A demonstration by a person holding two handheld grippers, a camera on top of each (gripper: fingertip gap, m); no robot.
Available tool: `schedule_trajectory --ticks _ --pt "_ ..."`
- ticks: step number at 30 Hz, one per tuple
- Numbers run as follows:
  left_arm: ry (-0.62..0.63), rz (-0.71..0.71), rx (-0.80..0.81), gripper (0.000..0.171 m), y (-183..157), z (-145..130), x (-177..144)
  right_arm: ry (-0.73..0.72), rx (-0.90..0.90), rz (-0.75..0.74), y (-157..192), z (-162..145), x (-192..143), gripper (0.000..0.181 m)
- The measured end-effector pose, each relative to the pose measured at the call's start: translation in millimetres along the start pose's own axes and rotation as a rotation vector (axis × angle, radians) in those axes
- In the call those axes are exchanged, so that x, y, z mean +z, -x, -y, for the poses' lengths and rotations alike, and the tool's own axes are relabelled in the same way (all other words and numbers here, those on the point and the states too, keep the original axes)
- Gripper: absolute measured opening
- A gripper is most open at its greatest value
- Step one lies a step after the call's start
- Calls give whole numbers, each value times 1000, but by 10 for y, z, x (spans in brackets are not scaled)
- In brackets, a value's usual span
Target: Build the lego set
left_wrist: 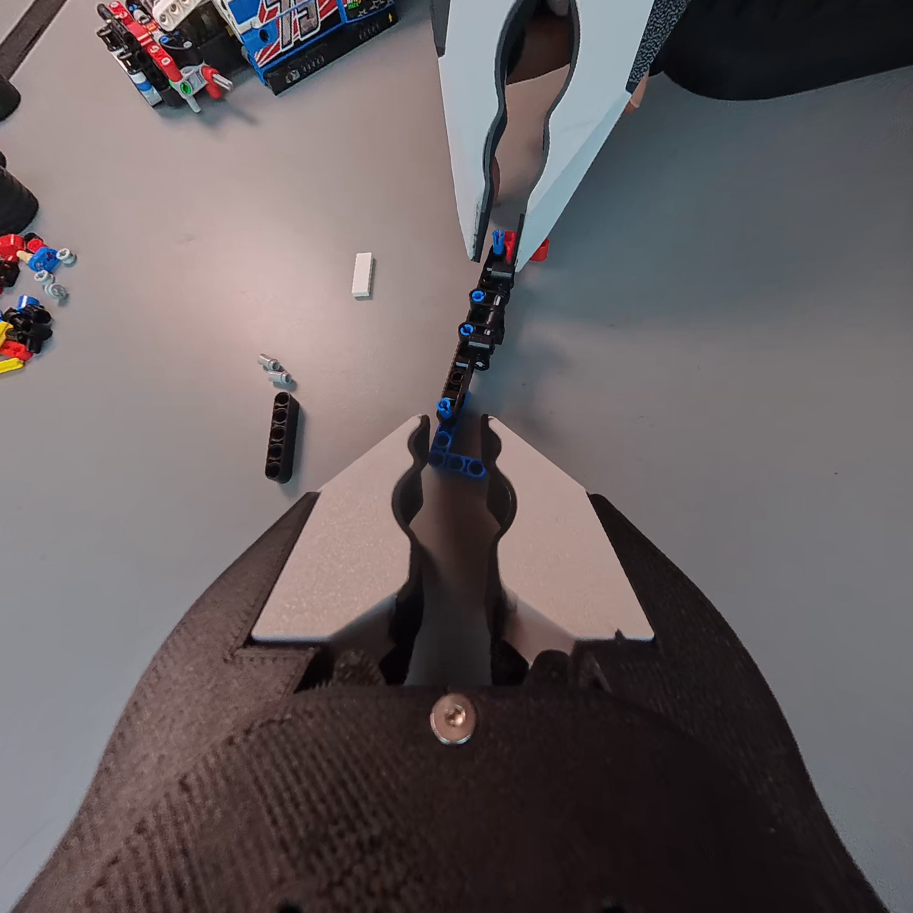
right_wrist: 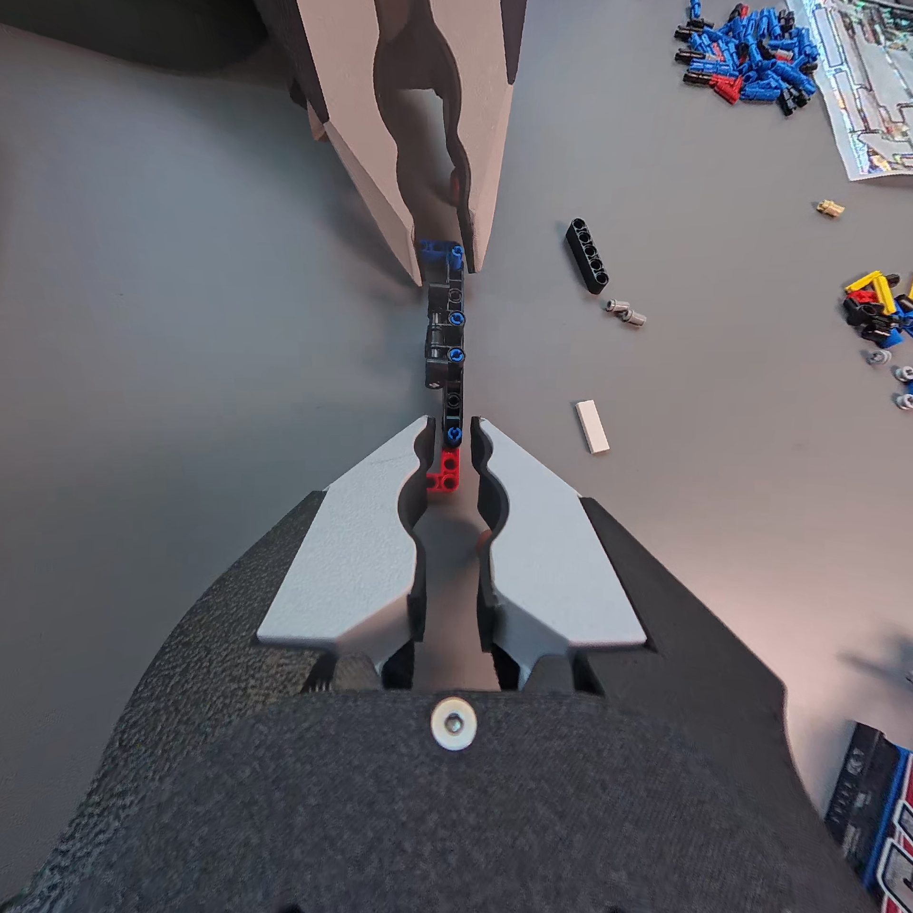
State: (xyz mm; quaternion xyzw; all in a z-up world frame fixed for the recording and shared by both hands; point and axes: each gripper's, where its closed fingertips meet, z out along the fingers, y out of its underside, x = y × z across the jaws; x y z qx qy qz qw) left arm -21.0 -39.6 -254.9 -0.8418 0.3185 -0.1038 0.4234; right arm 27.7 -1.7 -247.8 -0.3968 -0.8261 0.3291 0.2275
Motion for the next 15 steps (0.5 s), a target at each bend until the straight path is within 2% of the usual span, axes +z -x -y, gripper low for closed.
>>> schedule_trajectory --ticks 3,11,15 --pt "-2 -7 -2 16 -16 6 0 6 -5 2 6 -22 13 6" --pt "2 -3 17 8 -18 1 -5 1 2 11 9 -21 12 5" --pt "-3 -24 14 24 -25 -1 -52 -1 6 9 -1 -25 6 6"
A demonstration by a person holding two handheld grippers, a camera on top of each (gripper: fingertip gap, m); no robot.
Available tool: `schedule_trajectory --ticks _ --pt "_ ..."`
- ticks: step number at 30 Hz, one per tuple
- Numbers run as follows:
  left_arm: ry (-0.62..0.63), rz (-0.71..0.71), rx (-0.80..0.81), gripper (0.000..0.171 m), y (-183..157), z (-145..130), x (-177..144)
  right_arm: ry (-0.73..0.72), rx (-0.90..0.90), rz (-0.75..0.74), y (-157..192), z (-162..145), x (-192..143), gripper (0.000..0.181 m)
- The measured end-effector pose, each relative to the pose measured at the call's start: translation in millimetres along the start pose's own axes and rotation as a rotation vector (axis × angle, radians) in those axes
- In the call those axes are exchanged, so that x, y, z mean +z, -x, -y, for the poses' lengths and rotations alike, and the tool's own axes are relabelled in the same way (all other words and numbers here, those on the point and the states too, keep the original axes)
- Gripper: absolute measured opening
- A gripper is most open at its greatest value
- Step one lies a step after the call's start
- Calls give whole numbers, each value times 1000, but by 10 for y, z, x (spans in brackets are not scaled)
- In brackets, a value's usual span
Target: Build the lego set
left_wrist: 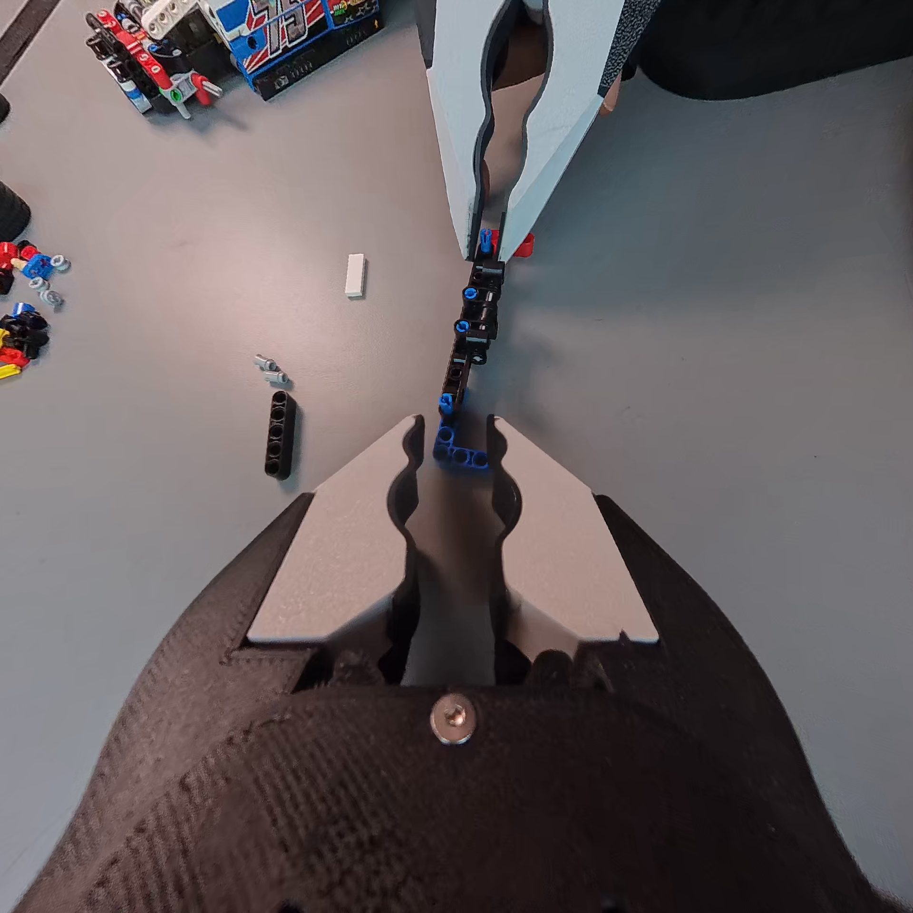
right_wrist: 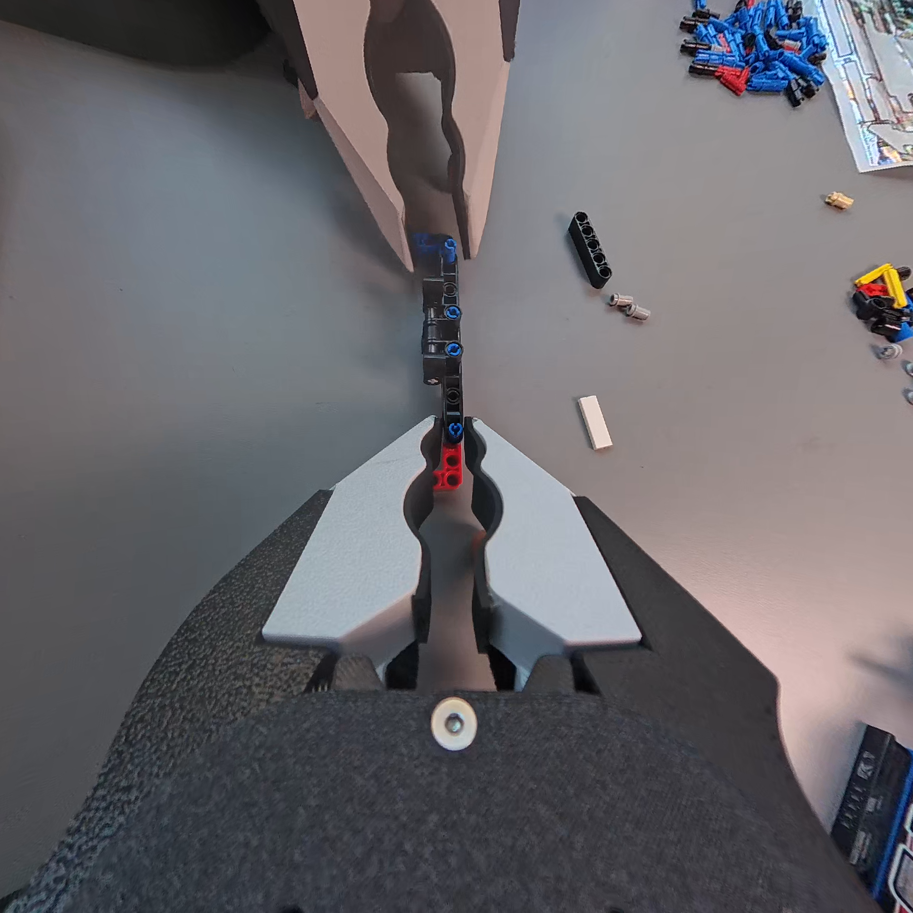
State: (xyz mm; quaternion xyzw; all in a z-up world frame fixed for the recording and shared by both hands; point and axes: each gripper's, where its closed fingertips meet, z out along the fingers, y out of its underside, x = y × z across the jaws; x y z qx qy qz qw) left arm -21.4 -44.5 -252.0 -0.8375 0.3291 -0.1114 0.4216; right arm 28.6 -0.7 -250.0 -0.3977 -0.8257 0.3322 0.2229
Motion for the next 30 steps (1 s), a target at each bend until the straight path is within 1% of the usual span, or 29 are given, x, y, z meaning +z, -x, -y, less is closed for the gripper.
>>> schedule_trajectory --ticks 1,4,7,13,30 --pt "-7 -13 -8 28 -6 7 -25 0 1 1 -3 -2 -8 8" --pt "-24 -16 -28 33 34 13 -95 -20 6 5 -16 20 -62 12" --pt "-13 -27 -28 35 33 -23 -122 -40 17 16 -22 38 -126 17" --pt "3 -47 -23 35 -4 -59 -113 -20 16 57 38 -21 -171 24" --pt "25 -61 -12 31 -45 -89 -92 44 7 64 70 -124 -133 23"
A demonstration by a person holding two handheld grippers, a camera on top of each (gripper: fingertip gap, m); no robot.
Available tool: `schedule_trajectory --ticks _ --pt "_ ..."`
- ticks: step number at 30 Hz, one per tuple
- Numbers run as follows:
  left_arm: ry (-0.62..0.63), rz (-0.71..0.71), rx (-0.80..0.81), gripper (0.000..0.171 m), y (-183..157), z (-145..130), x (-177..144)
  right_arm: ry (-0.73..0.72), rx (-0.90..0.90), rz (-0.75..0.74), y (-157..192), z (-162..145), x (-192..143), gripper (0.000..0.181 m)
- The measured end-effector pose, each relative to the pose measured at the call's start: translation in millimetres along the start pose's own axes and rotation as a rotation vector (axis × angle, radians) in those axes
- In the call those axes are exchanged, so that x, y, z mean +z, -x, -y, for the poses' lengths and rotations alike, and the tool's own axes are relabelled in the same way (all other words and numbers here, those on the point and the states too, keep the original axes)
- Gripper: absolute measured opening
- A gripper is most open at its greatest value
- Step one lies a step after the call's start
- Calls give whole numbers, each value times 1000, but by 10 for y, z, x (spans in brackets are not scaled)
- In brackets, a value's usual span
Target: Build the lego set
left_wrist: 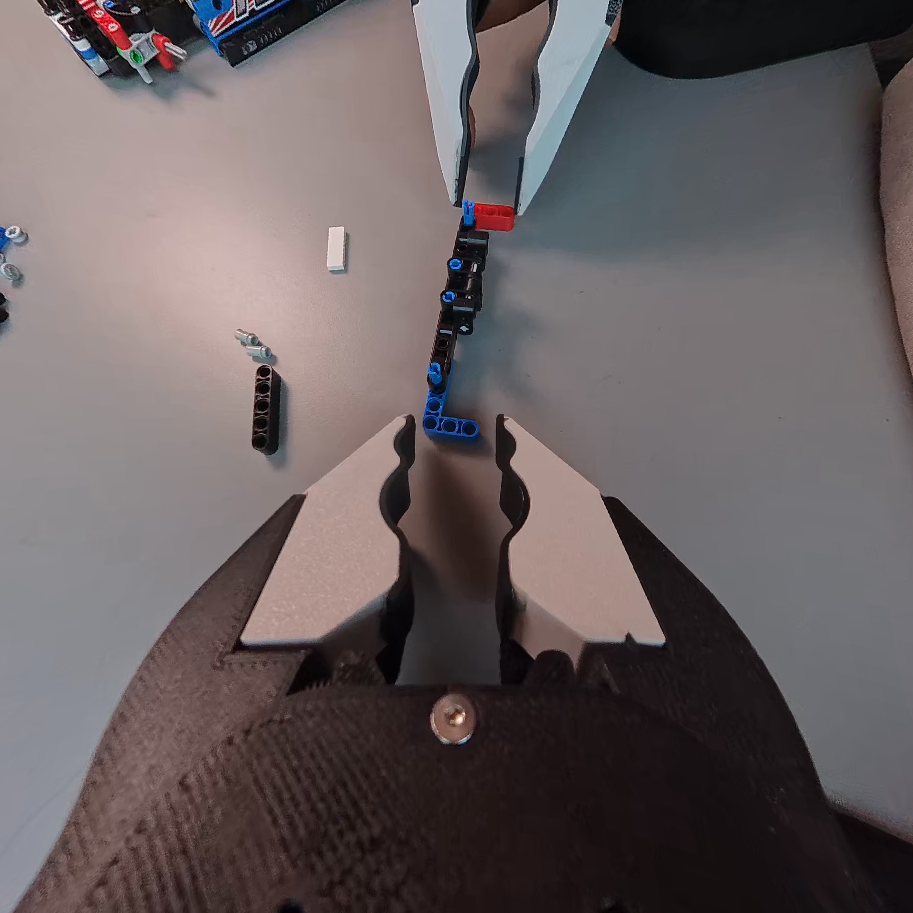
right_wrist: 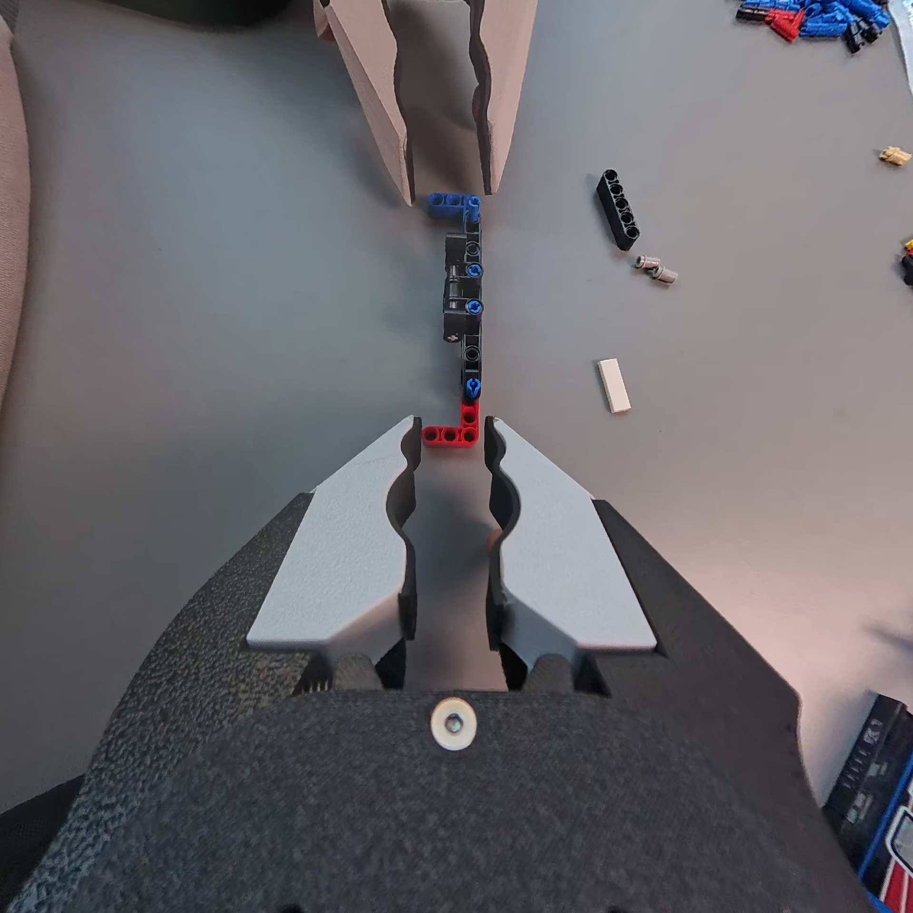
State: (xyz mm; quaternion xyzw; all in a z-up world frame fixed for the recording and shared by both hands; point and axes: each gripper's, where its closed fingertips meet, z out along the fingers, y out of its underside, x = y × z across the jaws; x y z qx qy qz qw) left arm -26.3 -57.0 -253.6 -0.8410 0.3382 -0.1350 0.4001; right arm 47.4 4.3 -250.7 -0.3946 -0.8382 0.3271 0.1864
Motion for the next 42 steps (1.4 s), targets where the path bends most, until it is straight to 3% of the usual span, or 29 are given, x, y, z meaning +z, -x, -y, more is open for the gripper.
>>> schedule_trajectory --ticks 14,22,29,34,39,42 --pt "18 -62 26 30 -165 10 39 9 13 -58 -113 -26 3 13" --pt "11 -186 19 34 -431 81 59 1 21 -117 -214 18 51 8" --pt "-10 -238 79 40 -727 280 235 -37 -33 -191 -279 319 279 6" --pt "-29 -229 111 46 -815 374 334 -147 -18 -239 -364 583 290 8" --pt "-73 -182 88 42 -657 421 186 -177 86 -228 -395 556 41 18" --pt "-129 -106 47 41 -412 467 18 -56 233 -68 -59 414 9 50"
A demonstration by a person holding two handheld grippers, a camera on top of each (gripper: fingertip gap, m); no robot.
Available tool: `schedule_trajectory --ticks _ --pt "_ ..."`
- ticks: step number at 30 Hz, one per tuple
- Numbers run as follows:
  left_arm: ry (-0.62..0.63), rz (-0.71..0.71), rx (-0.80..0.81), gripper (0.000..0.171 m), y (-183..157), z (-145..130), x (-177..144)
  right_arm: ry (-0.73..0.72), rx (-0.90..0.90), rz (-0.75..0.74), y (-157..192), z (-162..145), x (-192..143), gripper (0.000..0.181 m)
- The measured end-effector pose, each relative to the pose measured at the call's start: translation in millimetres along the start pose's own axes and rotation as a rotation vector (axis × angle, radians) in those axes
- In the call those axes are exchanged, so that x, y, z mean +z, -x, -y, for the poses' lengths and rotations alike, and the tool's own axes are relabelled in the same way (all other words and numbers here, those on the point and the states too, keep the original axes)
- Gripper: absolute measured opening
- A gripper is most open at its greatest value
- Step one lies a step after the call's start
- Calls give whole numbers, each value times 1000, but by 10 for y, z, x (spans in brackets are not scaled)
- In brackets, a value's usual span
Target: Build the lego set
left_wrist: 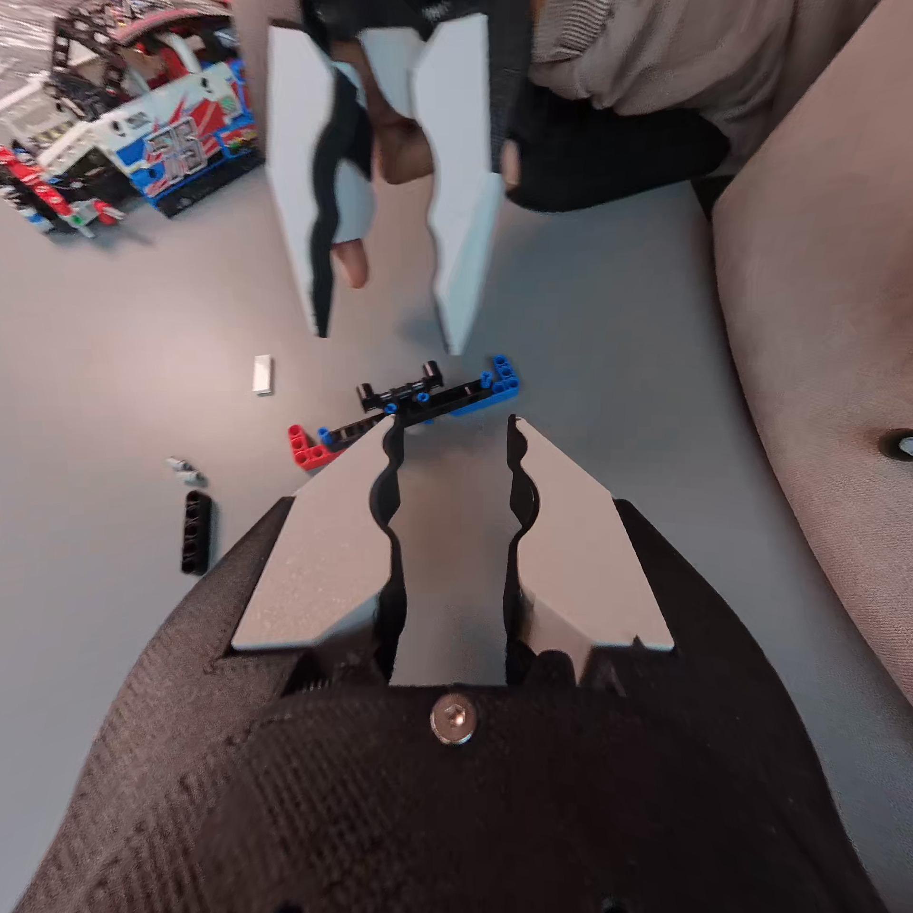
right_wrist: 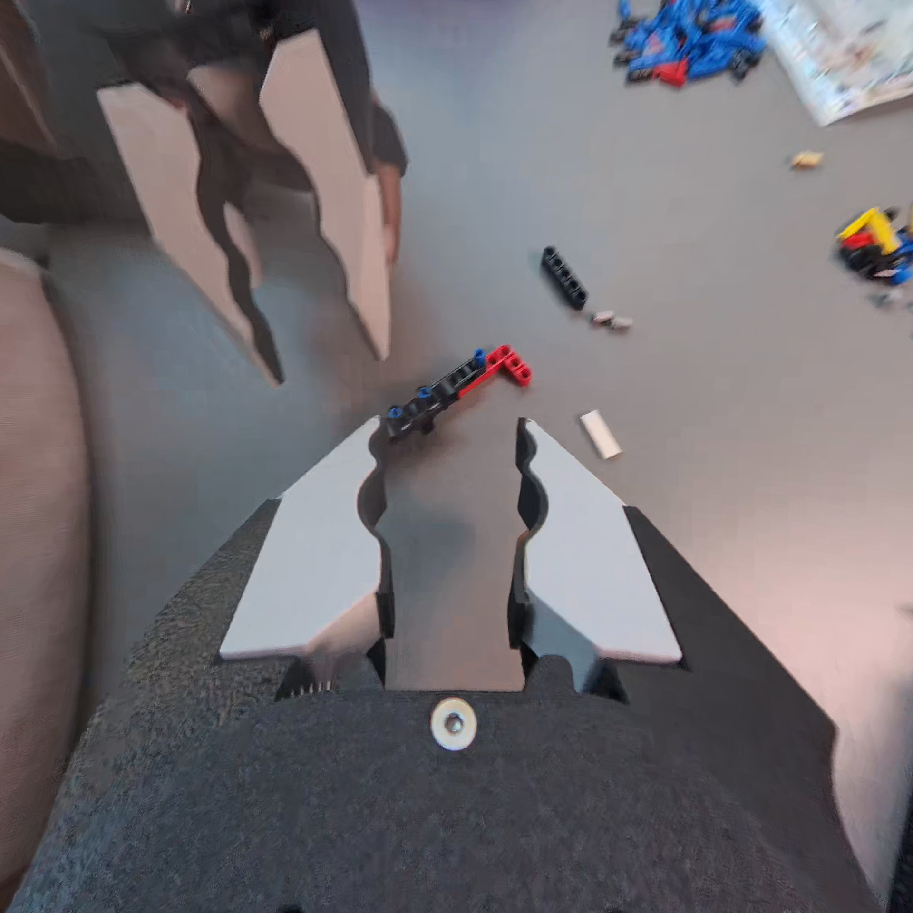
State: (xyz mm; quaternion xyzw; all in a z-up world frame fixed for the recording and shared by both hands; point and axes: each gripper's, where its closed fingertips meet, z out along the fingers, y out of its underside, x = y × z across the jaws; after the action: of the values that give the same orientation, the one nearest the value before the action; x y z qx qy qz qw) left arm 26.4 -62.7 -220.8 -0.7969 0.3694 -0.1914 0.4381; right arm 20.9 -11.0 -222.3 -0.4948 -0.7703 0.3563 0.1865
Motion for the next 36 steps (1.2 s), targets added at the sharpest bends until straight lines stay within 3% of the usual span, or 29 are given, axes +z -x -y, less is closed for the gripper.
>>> schedule_trajectory --ticks 2,3,5,7,9,14,19,24,29,36 --pt "-27 66 -29 41 187 0 -115 94 30 28 181 -115 62 76" --pt "-38 97 -42 41 272 -10 -166 124 23 12 229 -150 122 79" --pt "-56 137 -67 41 395 -33 -247 148 50 1 294 -159 252 68" --pt "-56 159 -75 42 462 -69 -297 155 61 16 297 -152 327 37" --pt "-47 163 -72 43 479 -106 -313 177 -5 59 283 -154 324 25" --pt "26 53 -75 51 295 -259 -165 257 -417 263 278 -239 230 24" --pt "105 21 -30 50 161 -357 10 315 -466 406 259 -209 278 24" --pt "151 73 -1 33 214 -413 41 282 -447 317 120 -159 302 35" --pt "163 74 -2 33 229 -430 -29 195 -375 206 69 -235 109 42" --pt "130 94 -39 40 327 -421 -120 205 -322 129 81 -476 45 45"
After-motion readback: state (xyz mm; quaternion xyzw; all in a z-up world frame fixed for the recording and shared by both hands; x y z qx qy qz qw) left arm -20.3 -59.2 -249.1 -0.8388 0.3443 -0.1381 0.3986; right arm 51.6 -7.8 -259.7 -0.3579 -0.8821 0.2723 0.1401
